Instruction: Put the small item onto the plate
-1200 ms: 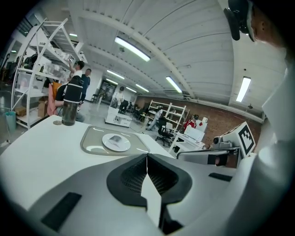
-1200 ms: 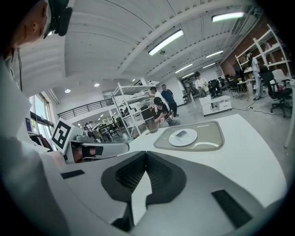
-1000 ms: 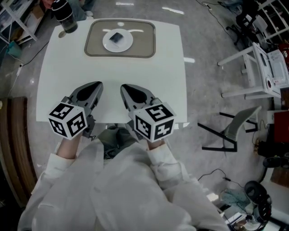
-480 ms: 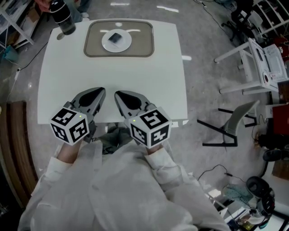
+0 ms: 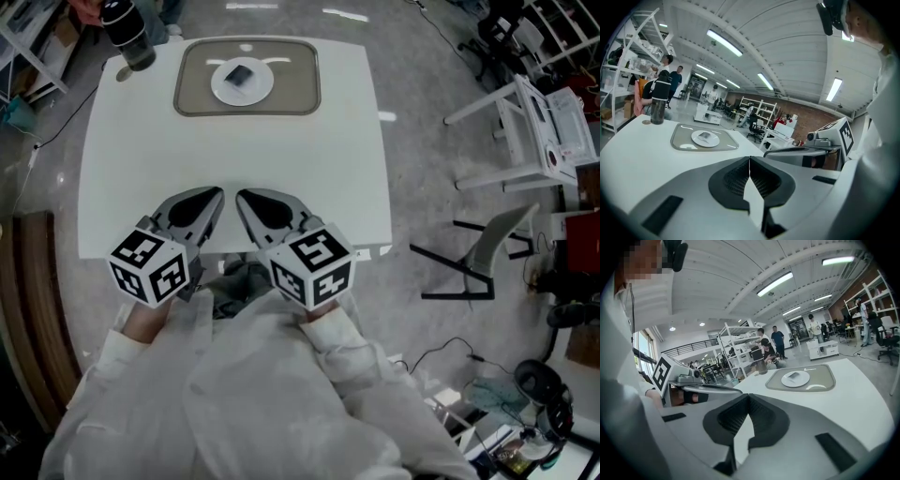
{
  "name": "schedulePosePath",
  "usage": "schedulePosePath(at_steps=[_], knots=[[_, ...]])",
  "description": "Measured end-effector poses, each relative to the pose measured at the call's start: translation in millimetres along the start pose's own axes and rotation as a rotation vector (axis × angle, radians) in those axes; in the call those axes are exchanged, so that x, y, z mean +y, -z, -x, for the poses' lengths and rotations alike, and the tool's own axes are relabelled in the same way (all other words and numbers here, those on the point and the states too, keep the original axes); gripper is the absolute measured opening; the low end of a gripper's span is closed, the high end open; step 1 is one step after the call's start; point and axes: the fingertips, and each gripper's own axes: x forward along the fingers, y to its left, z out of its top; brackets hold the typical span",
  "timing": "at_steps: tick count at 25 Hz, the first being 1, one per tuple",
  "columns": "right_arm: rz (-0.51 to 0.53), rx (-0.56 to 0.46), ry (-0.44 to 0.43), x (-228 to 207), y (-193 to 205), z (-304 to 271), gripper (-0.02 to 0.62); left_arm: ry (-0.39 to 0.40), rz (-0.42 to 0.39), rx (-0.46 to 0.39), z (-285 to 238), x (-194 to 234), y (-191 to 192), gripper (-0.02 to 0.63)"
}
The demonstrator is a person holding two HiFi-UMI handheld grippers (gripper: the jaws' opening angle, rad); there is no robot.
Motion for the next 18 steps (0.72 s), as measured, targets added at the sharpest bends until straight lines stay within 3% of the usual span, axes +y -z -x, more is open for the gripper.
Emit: schedulePosePath(at_steps=[18], knots=[[-0.002,-0.004,0.048,0.6,7.5,5.6,0.015,0.048,0.031,0.003,9.7,-7.2,4.5,0.011]])
